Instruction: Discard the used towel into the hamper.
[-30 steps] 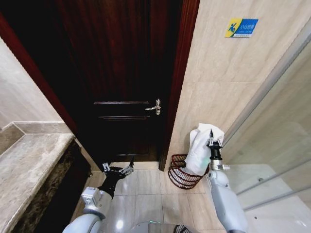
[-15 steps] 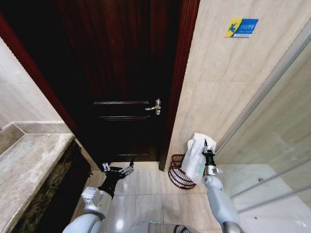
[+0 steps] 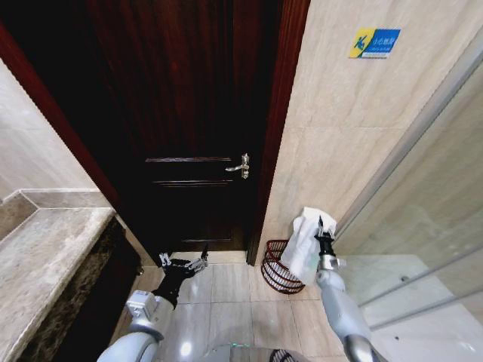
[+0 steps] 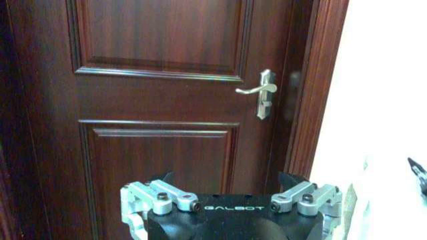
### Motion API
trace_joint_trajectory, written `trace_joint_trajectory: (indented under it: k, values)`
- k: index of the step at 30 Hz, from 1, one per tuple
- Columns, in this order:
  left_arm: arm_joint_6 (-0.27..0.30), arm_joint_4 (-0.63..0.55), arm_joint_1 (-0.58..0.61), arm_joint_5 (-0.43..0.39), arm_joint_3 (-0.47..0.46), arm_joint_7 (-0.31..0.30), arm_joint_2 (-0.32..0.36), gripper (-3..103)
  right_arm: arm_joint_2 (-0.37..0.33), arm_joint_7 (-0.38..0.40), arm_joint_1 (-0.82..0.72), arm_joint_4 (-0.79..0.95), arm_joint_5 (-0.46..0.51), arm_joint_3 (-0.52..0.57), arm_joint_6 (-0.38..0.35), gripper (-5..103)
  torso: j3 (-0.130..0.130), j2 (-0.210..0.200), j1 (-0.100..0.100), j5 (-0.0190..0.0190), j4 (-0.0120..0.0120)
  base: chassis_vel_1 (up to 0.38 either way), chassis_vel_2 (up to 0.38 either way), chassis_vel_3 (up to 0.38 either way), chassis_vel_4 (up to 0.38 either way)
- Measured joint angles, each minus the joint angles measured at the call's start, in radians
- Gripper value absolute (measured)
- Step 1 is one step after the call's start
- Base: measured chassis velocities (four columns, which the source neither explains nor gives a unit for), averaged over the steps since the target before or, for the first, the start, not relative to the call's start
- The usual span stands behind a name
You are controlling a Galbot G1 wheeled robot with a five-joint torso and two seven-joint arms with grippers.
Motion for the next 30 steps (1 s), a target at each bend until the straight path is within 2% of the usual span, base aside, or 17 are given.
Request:
trace_joint_trajectory:
  k: [6, 13, 18, 25, 30]
  values:
    - [0.000, 0.000, 0.000, 0.000, 0.000, 0.000, 0.000, 100, -0.014, 0.000, 0.018, -0.050, 0.013, 0.012, 0.000, 9, 0.000, 0.000, 0.000, 0.0000, -0.0006, 0.000, 0.000, 0.000, 0.000]
    - [0.000, 0.000, 0.000, 0.000, 0.000, 0.000, 0.000, 100, -0.028, -0.027, -0.010, -0.143, 0.097, 0.016, -0.001, 9, 0.000, 0.000, 0.000, -0.0002, -0.0008, 0.000, 0.000, 0.000, 0.000]
    - [0.000, 0.000, 0.000, 0.000, 0.000, 0.000, 0.000, 100, -0.020, -0.037, -0.018, -0.162, 0.103, 0.017, -0.001, 9, 0.000, 0.000, 0.000, 0.0003, -0.0007, 0.000, 0.000, 0.000, 0.000]
    - [0.000, 0.000, 0.000, 0.000, 0.000, 0.000, 0.000, 100, 0.006, -0.039, -0.032, -0.160, 0.060, 0.015, -0.010, 9, 0.000, 0.000, 0.000, -0.0002, -0.0004, 0.000, 0.000, 0.000, 0.000]
    - [0.000, 0.000, 0.000, 0.000, 0.000, 0.000, 0.000, 100, 0.032, 0.012, -0.056, -0.145, -0.004, 0.015, -0.087, 9, 0.000, 0.000, 0.000, 0.0003, -0.0004, 0.000, 0.000, 0.000, 0.000]
